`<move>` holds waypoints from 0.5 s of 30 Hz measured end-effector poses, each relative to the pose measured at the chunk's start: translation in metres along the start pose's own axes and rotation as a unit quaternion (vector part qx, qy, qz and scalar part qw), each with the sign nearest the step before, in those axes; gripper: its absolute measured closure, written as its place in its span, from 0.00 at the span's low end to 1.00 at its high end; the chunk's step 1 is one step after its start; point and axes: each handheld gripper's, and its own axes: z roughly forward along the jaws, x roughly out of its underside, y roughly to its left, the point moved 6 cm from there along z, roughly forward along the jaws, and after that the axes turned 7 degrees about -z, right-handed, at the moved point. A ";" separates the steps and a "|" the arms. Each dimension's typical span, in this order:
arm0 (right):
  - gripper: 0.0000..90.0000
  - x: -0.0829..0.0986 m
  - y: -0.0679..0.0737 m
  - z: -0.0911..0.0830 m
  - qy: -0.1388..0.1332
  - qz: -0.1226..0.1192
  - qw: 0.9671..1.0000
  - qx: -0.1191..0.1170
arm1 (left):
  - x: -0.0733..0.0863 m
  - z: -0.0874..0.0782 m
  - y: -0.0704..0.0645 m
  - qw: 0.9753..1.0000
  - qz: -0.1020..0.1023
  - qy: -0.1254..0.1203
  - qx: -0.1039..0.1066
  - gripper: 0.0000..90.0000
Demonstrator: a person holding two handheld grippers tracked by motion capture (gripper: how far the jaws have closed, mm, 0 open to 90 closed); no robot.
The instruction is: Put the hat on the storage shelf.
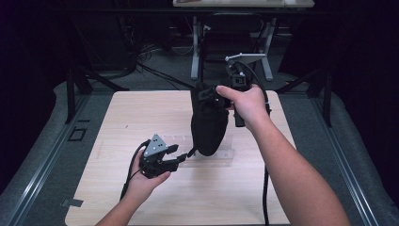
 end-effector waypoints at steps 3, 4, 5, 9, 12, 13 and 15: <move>0.97 0.000 0.001 0.001 -0.002 0.000 1.000 -0.001 | -0.001 0.001 -0.002 1.000 0.003 0.001 0.001 0.61; 0.97 -0.001 0.001 0.002 -0.003 0.000 1.000 -0.001 | -0.002 0.001 -0.004 1.000 0.007 0.005 0.004 0.62; 0.97 -0.001 0.001 0.002 -0.002 0.000 1.000 -0.001 | -0.002 0.002 -0.005 1.000 0.006 0.006 0.005 0.63; 0.97 -0.001 0.001 0.003 -0.003 -0.001 1.000 -0.002 | -0.002 0.004 -0.008 1.000 0.009 0.007 0.005 0.63; 0.97 -0.001 0.002 0.004 -0.004 0.000 1.000 -0.002 | -0.004 0.007 -0.012 1.000 0.013 0.008 0.004 0.67; 0.97 -0.001 0.002 0.004 -0.004 -0.002 1.000 -0.002 | -0.005 0.007 -0.013 1.000 0.017 0.008 0.004 0.68; 0.97 -0.002 0.003 0.005 -0.006 0.000 1.000 -0.002 | -0.005 0.008 -0.014 1.000 0.019 0.006 0.003 0.70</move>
